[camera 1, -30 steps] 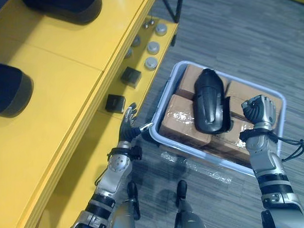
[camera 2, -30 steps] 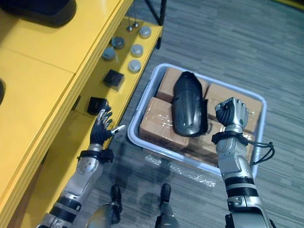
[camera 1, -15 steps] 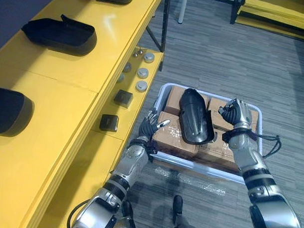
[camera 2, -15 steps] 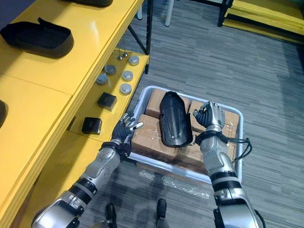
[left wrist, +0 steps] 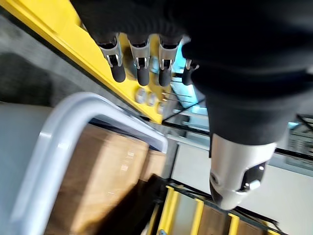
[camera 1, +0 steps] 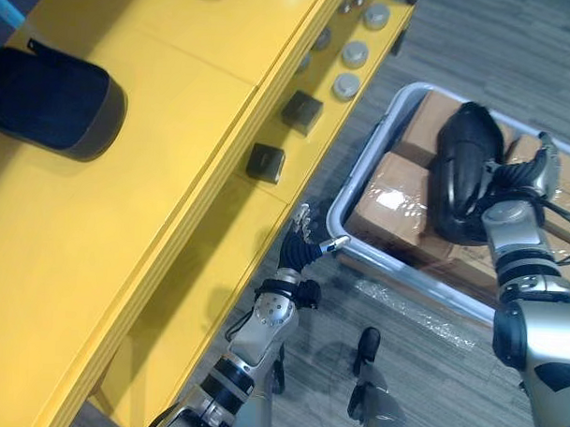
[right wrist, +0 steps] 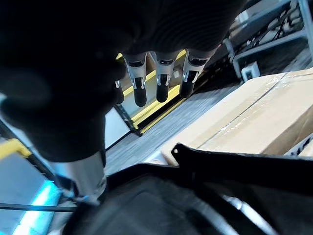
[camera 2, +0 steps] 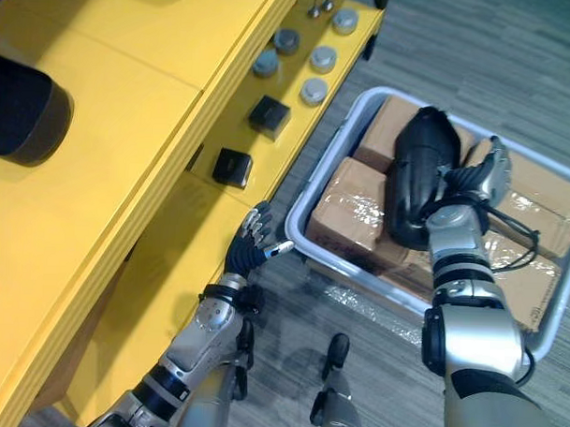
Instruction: Walk over and take plastic housings, then place them on the shelf
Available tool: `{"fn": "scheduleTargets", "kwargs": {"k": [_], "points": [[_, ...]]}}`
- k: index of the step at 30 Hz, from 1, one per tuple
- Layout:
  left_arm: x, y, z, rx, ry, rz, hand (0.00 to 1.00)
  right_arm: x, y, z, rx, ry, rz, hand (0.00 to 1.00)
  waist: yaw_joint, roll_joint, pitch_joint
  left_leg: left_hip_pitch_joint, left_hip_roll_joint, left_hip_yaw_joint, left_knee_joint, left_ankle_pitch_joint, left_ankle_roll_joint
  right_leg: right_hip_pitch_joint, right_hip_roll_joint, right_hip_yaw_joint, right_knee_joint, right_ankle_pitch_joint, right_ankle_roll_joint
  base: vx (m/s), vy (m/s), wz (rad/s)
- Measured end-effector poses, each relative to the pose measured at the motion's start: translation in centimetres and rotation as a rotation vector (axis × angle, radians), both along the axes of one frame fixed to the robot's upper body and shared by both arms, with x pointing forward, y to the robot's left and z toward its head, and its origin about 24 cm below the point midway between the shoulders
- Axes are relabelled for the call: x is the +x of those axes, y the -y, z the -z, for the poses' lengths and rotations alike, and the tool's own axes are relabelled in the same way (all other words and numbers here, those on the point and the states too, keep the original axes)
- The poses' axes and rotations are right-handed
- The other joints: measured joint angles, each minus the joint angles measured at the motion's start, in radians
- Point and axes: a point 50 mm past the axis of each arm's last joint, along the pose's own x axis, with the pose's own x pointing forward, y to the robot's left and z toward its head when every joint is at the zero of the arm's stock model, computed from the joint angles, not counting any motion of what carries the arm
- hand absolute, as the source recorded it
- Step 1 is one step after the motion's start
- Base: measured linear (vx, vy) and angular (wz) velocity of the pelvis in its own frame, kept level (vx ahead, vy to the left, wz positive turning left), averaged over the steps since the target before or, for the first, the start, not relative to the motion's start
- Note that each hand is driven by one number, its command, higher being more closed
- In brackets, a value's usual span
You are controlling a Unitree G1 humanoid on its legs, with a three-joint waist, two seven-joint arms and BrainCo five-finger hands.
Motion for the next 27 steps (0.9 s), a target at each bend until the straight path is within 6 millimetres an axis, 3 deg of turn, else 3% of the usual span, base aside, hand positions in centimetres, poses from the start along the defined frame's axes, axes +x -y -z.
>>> {"fn": "scheduleTargets", "kwargs": {"k": [6,10,11,19,23,27], "points": [[-1.1,0.2,0.6,-0.016,-0.011,0.029,0.00,-2.1,3.6,-0.5,0.009,-0.034,0.133,0.00,0.007,0.017,0.020,-0.033,-0.008,-0.011,-0.008,0.003,0.000,-0.026,-0.006,-0.019,-0.002,-0.002,0.003,0.05,-0.003,0.07],[-1.5,0.3,0.7,-0.036,-0.014,0.036,0.00,-2.2,4.0,0.5,0.032,-0.094,0.130,0.00,0.019,0.021,0.022,-0.047,-0.008,-0.007,-0.033,0.016,-0.002,-0.055,-0.007,-0.019,-0.001,-0.003,0.003,0.03,-0.027,-0.01],[-1.7,0.3,0.5,-0.048,-0.009,0.039,0.00,-2.2,4.0,0.6,0.025,-0.110,0.130,1.00,0.019,0.022,0.022,-0.059,-0.008,-0.008,-0.038,0.021,-0.004,-0.069,-0.007,-0.020,0.001,-0.003,0.003,0.02,-0.035,0.01],[-1.9,0.4,-0.5,-0.130,0.004,0.036,0.00,-2.9,4.8,-1.3,-0.067,-0.101,0.088,1.00,0.029,0.024,0.027,-0.085,0.002,0.016,-0.069,0.034,-0.011,-0.136,-0.011,-0.016,0.036,-0.012,0.000,0.02,-0.025,-0.05],[-1.6,-0.2,-0.9,-0.148,0.017,0.011,0.00,-2.7,4.6,-0.8,-0.051,-0.079,0.026,1.00,0.026,0.023,0.027,-0.076,0.014,0.025,-0.082,0.045,-0.014,-0.138,-0.002,-0.012,0.036,-0.014,-0.005,0.05,-0.037,-0.08],[-1.0,-0.9,-1.6,-0.165,0.037,-0.019,0.00,-1.3,1.9,1.5,-0.056,-0.088,-0.085,1.00,0.019,0.014,0.027,-0.023,0.030,0.058,-0.100,0.048,-0.018,-0.128,0.005,0.007,0.060,-0.017,-0.008,0.08,-0.046,-0.23]]}}
